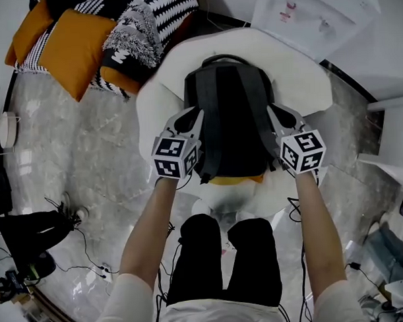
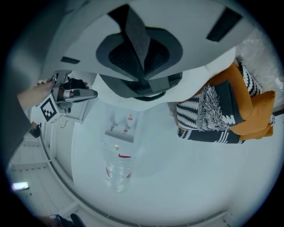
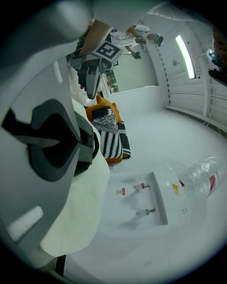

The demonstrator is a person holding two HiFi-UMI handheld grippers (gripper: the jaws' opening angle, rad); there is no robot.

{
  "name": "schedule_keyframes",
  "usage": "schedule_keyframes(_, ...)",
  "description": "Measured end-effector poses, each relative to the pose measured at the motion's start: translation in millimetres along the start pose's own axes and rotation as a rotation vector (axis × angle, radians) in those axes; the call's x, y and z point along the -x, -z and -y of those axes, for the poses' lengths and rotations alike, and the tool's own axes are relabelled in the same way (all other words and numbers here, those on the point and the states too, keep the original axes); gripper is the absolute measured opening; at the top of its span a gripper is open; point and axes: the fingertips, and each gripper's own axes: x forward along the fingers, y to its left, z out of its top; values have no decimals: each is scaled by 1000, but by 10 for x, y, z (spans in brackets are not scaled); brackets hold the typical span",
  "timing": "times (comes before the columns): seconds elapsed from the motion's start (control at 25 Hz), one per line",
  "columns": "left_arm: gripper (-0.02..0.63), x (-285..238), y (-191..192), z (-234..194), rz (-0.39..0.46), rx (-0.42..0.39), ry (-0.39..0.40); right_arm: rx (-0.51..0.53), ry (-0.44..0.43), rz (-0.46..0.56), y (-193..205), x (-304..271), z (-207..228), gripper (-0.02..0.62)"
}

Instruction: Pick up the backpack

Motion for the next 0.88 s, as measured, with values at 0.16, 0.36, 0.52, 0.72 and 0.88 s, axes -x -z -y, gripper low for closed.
schedule_keyframes(0.16, 60, -180, 125, -101, -11, 0, 6, 7, 15, 9, 58, -114, 75, 3)
schedule_keyframes(0.36, 106, -338, 241, -180, -22, -2, 16, 33, 23, 15, 118, -219, 125, 5)
schedule_keyframes(0.52, 151, -511, 329, -287, -29, -5, 17, 66, 9, 15, 142, -349, 166, 131)
schedule_keyframes(0.72, 181, -687, 321, -386, -8, -16, 38, 100, 7, 28, 106, -524, 259, 202)
schedule_keyframes(0.88, 193, -796, 338, -385, -16, -23, 59, 92, -20, 5, 147, -635, 285, 219)
